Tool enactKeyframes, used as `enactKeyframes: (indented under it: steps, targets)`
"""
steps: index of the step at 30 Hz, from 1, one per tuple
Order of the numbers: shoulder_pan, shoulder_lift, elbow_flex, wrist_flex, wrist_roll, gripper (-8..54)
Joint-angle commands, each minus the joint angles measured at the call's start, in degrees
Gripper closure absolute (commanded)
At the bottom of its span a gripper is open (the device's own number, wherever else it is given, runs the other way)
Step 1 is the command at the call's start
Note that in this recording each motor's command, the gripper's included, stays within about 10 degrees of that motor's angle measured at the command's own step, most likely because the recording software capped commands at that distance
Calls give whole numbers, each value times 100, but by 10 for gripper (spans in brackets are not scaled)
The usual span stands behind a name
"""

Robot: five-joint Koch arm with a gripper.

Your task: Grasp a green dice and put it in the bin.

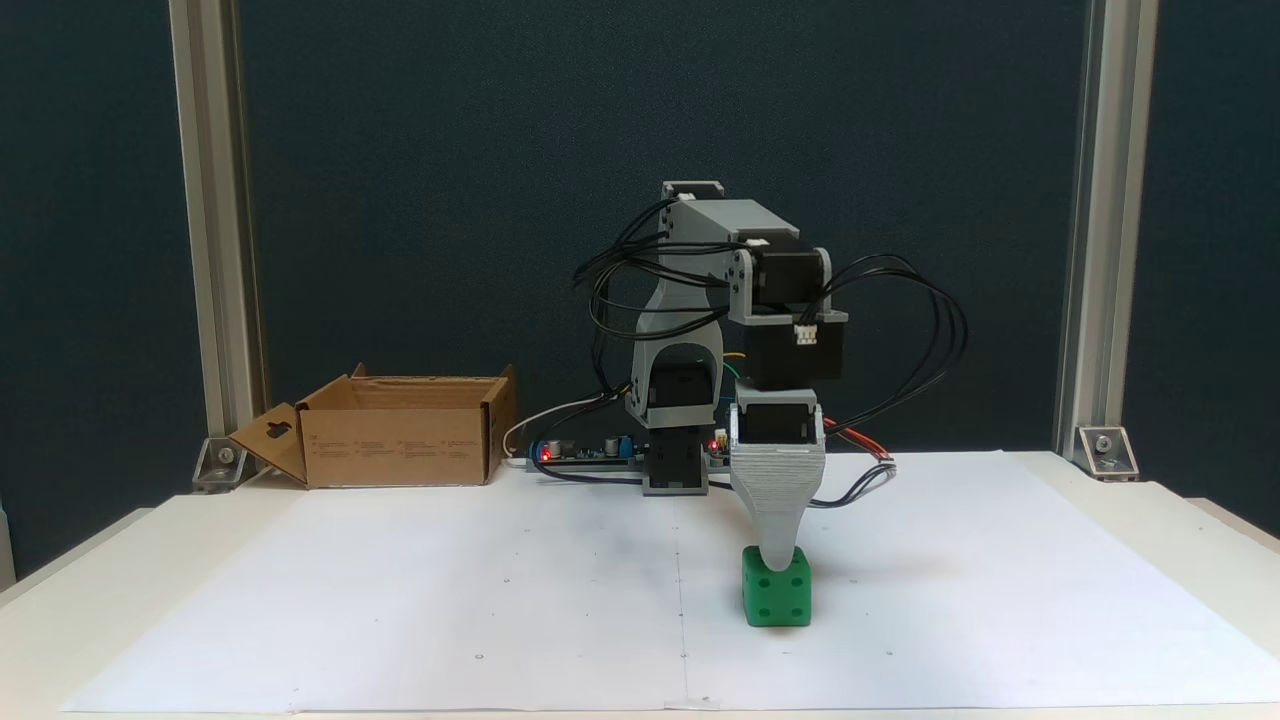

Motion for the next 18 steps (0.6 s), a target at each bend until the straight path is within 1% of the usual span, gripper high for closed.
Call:
enactKeyframes:
  steps: [1, 18]
  targets:
    - [-9, 18, -237, -62, 325, 20]
    - [35, -316, -237, -343, 316, 34]
